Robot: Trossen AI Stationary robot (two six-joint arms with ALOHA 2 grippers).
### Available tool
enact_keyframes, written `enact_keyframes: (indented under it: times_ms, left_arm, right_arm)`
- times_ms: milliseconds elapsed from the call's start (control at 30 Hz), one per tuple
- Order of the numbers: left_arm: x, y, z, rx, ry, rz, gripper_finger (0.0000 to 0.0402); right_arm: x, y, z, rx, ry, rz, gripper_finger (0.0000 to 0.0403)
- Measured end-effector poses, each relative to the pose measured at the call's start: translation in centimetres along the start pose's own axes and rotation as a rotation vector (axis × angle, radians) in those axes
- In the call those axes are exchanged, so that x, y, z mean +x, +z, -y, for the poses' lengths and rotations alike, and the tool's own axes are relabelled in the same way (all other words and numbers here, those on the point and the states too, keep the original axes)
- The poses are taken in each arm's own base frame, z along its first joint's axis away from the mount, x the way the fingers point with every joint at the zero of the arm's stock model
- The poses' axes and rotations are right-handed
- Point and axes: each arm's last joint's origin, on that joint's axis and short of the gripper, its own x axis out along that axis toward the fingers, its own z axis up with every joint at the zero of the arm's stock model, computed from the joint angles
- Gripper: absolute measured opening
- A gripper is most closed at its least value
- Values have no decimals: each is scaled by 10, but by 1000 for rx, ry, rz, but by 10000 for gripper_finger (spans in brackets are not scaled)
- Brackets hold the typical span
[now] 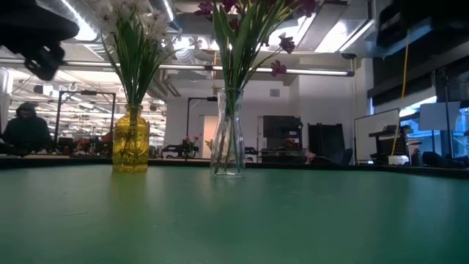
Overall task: Sort flowers into vase by color
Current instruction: Return to Home Position
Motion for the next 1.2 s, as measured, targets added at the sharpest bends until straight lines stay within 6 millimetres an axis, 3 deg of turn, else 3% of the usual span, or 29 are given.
enact_keyframes:
  times_ms: [267,600,1200]
  left_arm:
    - [9,-3,-27,31,-81,147,0]
    - [6,7,-31,113,-44,210,0]
    - [10,6,-38,114,-12,182,0]
  right_arm:
    - [-1,-13,22,16,17,-49,4]
    - [-45,-22,37,62,-106,-20,2]
    - [-82,4,50,-69,-140,35,0]
